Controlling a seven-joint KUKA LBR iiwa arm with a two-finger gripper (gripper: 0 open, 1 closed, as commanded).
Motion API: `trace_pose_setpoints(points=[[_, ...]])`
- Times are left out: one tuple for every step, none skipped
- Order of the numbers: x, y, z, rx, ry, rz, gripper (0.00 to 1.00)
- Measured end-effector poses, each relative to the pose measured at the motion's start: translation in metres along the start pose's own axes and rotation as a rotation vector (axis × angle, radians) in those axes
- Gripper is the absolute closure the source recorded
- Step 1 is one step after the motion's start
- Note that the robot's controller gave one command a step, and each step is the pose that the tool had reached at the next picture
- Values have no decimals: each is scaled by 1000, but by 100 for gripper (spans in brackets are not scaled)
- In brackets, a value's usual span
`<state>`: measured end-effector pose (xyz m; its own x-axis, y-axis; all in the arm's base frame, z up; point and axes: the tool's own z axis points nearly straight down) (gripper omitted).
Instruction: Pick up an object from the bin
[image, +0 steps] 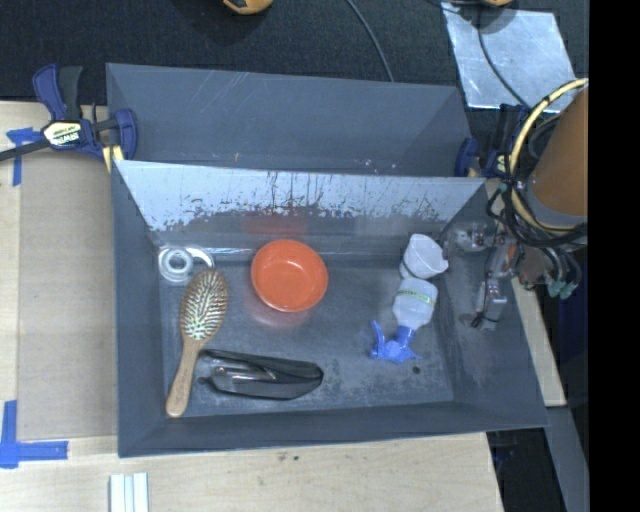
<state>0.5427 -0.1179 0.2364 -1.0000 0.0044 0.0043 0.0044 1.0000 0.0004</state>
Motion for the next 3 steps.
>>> trace_pose_setpoints(points=[[-2, 1, -4, 1, -8, -4, 0], [-39, -4, 88, 3, -9, -364, 0], [-67, -10, 75, 5, -14, -428, 0]])
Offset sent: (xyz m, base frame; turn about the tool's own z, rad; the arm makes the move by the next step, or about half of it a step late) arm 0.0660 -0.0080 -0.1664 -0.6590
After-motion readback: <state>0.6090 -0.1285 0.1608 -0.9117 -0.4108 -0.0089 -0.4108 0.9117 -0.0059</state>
